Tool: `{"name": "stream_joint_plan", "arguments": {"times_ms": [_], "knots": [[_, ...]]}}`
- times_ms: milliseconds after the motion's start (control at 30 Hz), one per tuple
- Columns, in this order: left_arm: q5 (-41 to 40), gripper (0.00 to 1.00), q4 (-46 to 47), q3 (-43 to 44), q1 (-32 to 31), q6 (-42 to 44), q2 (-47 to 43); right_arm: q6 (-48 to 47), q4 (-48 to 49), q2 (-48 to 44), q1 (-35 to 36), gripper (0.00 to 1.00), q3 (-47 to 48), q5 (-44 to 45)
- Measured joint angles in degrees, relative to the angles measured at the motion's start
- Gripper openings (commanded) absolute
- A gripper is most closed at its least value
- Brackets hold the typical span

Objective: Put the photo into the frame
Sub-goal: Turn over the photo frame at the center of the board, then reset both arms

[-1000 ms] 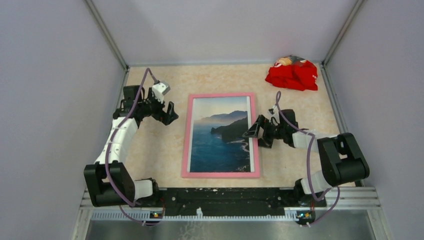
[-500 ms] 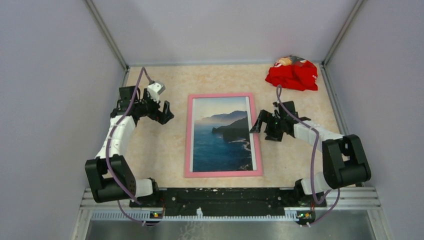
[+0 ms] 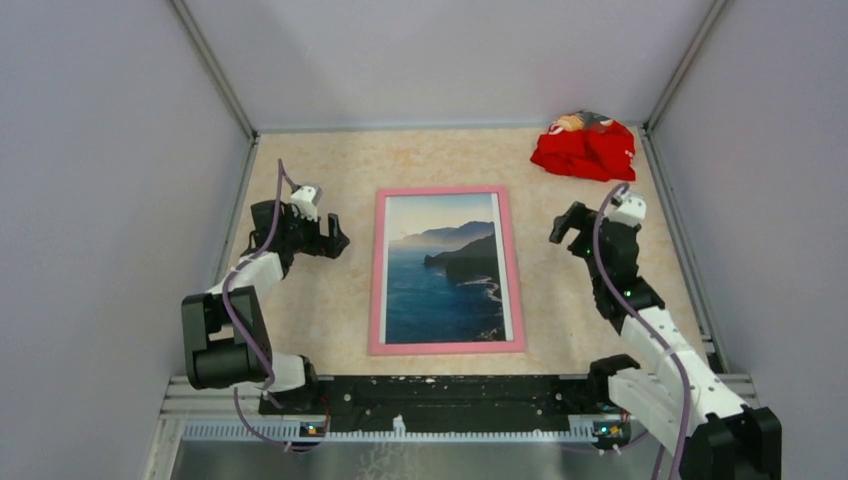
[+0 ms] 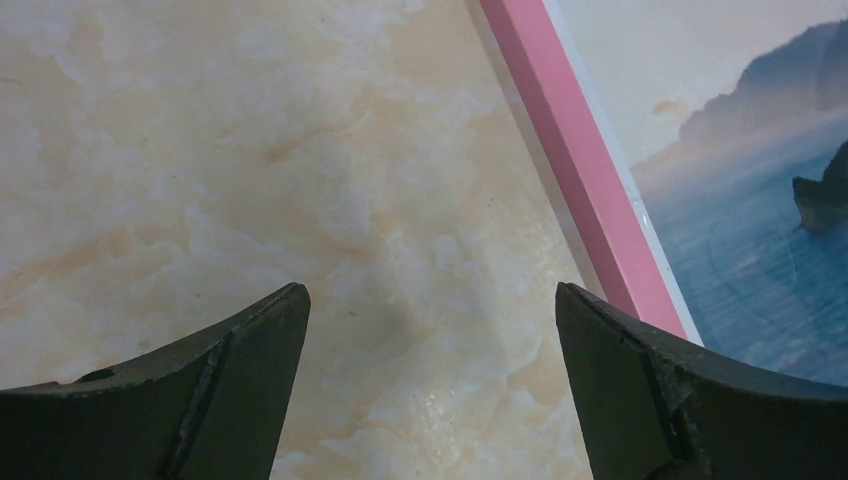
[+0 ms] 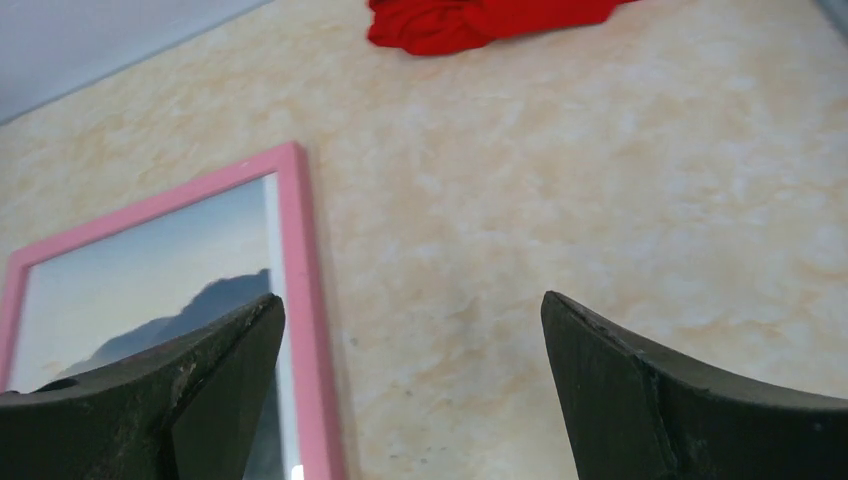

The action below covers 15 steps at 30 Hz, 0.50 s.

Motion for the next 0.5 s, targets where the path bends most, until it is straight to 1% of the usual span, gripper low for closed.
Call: {"name": "stream_joint_plan", "arguments": {"times_ms": [100, 200, 333, 500], "knots": [[-1.5, 0.99, 8.6, -4.5, 0.0, -3.7, 0.5, -3.6, 13.2, -4.7, 0.0, 0.99, -11.6, 8.0], [-1.8, 0.99, 19.6, -11.1, 0.0, -6.0, 0.1, -6.2, 19.4, -5.2, 0.0, 0.99, -18.9, 13.9], [-0.7, 0.99, 36.7, -21.4, 0.0, -7.6, -0.6, -8.4, 25.9, -4.0, -1.0, 0.99, -21.2, 19.4], [0.6, 0.99, 51.4, -24.5, -0.5, -8.0, 3.6, -11.1, 37.7, 1.5, -3.4, 0.99, -23.3, 21.3]]}}
